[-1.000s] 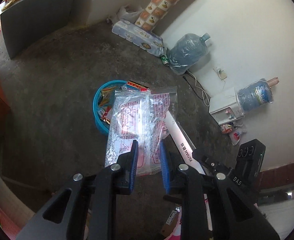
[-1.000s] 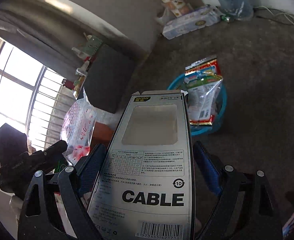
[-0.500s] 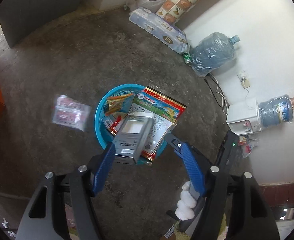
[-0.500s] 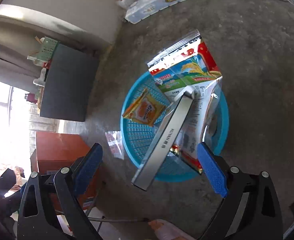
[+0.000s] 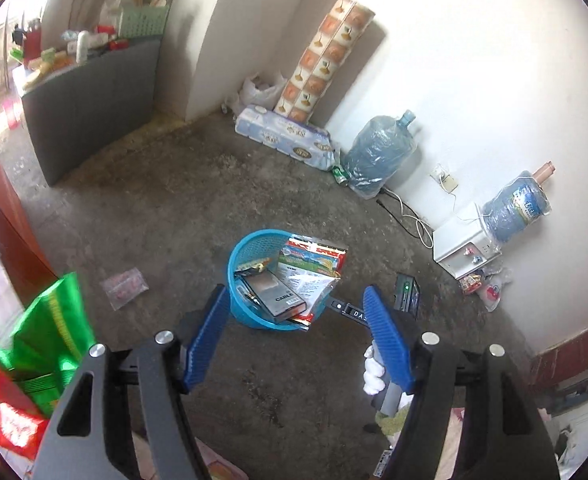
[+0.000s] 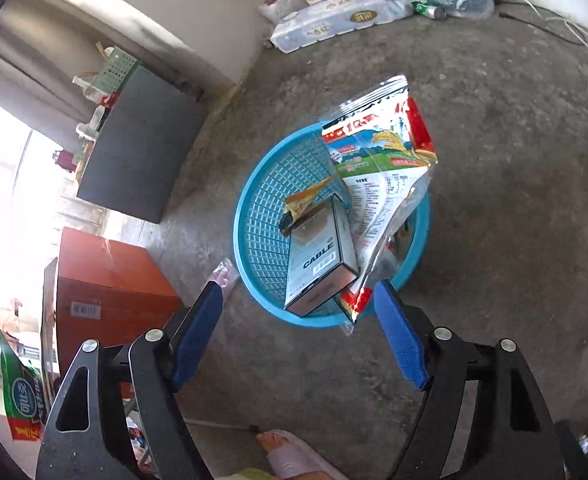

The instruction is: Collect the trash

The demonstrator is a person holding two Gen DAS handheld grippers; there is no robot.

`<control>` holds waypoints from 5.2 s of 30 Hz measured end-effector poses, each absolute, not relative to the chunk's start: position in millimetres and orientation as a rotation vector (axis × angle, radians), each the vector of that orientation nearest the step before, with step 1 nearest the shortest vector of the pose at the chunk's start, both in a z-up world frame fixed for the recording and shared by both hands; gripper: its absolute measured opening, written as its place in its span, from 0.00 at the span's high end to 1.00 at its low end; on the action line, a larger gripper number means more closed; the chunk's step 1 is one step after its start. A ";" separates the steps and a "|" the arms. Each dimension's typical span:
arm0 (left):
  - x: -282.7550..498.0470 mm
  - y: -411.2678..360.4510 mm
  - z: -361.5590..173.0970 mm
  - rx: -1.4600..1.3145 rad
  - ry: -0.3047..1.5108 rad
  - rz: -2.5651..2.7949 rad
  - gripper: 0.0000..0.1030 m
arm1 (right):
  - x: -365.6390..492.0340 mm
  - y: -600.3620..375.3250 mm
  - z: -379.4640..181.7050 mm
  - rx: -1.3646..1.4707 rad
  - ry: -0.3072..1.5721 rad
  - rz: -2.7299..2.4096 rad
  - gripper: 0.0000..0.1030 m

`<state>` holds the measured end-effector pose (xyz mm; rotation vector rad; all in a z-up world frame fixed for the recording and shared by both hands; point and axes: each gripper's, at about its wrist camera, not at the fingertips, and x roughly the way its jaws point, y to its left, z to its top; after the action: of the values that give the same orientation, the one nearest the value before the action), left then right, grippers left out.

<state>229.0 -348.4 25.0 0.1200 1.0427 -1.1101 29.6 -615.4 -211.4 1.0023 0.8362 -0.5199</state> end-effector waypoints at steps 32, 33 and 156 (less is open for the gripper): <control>247.3 108.8 38.3 -0.290 0.802 -0.282 0.21 | 403.9 -469.5 -414.5 0.793 1.366 -0.150 0.22; 252.3 112.8 34.1 -0.292 0.812 -0.275 0.21 | 414.1 -469.4 -424.0 0.778 1.375 -0.162 0.21; 151.8 65.0 -36.0 -0.390 0.911 -0.631 0.21 | 239.8 -287.9 -104.4 0.806 0.978 0.216 0.93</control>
<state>151.8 65.0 -36.0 -0.3895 0.9106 -0.6310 239.8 -287.9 -104.4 0.8060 0.9777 0.2156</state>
